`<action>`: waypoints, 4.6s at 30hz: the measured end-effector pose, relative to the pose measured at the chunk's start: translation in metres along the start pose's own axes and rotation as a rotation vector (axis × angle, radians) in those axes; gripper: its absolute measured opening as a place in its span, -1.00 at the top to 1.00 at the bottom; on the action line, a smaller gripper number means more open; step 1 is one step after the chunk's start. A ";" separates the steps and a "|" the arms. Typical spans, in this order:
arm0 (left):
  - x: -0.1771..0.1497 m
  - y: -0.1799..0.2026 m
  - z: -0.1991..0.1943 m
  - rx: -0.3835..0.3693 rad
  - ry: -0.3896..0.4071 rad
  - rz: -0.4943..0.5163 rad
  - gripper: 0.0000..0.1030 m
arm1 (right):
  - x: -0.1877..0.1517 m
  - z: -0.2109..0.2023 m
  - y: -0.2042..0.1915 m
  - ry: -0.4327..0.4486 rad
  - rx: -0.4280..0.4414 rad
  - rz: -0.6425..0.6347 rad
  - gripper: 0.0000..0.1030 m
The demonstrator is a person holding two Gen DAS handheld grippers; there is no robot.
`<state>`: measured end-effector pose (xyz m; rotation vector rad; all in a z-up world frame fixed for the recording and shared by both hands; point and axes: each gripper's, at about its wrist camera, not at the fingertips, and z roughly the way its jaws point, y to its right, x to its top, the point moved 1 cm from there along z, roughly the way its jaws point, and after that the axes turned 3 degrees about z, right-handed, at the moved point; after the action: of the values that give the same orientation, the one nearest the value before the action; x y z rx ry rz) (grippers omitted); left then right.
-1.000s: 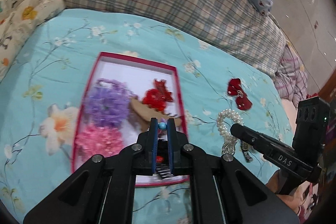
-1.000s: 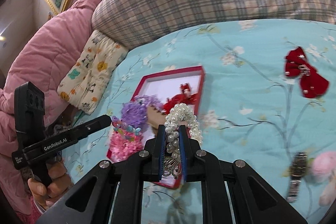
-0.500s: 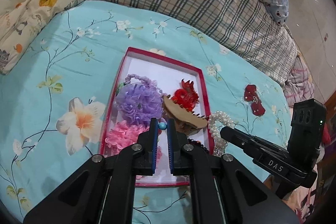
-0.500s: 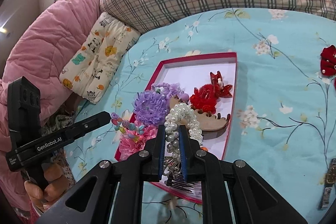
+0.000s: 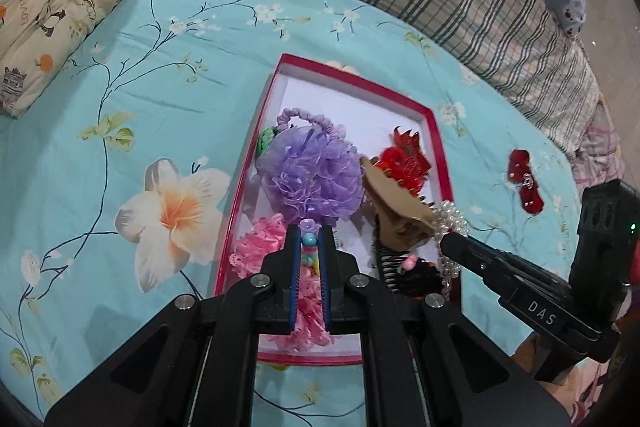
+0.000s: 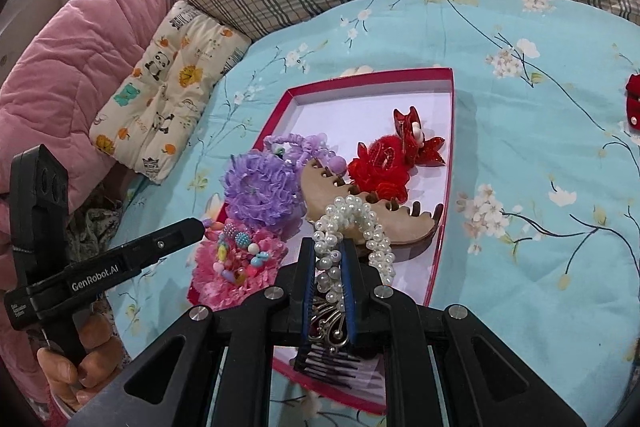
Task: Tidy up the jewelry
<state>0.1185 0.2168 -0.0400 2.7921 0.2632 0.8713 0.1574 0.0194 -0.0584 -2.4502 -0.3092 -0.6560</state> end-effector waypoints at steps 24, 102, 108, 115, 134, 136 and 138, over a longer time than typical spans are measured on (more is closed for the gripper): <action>-0.004 -0.002 0.029 0.080 -0.057 0.019 0.87 | -0.004 0.021 0.006 -0.038 -0.018 -0.009 0.68; -0.079 0.027 -0.081 0.413 0.043 0.251 -0.90 | -0.082 -0.084 -0.046 0.009 -0.222 -0.296 -0.90; -0.076 0.027 -0.073 0.418 0.034 0.255 -0.90 | -0.075 -0.075 -0.042 0.002 -0.228 -0.292 -0.90; -0.073 0.026 -0.066 0.419 0.028 0.260 -0.90 | -0.068 -0.065 -0.036 -0.004 -0.235 -0.275 -0.90; -0.065 0.024 -0.053 0.421 0.022 0.267 -0.90 | -0.062 -0.052 -0.030 -0.019 -0.238 -0.266 -0.90; -0.064 0.024 -0.052 0.421 0.021 0.269 -0.90 | -0.062 -0.051 -0.029 -0.021 -0.239 -0.264 -0.90; -0.064 0.025 -0.052 0.421 0.021 0.268 -0.90 | -0.062 -0.051 -0.029 -0.022 -0.239 -0.262 -0.90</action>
<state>0.0394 0.1857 -0.0268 3.2669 0.0813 1.0029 0.0747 0.0081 -0.0407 -2.6707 -0.5995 -0.8184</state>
